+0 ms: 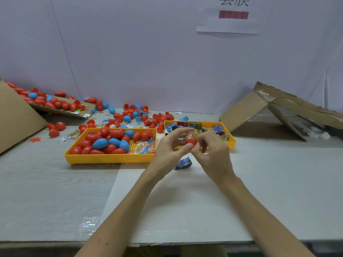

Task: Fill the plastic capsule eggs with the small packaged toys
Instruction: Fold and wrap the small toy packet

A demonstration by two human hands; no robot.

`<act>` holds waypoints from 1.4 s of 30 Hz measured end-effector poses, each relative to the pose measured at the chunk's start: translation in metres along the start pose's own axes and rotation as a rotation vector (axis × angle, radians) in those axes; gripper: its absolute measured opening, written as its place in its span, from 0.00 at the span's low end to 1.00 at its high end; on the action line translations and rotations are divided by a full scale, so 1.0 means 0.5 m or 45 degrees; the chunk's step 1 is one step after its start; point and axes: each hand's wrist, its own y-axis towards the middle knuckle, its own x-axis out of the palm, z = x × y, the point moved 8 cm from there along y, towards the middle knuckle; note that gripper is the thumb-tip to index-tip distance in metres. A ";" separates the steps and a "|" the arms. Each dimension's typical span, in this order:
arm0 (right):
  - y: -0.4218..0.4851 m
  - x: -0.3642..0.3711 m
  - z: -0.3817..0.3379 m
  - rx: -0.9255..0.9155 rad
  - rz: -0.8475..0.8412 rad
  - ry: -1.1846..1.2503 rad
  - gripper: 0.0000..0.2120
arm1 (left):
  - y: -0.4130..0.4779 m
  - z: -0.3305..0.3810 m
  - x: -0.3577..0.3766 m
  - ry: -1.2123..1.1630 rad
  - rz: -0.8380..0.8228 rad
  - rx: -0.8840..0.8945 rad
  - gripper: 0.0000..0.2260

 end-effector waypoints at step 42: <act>0.001 0.002 0.026 0.151 0.107 0.289 0.08 | 0.004 -0.009 -0.035 0.212 0.249 0.116 0.20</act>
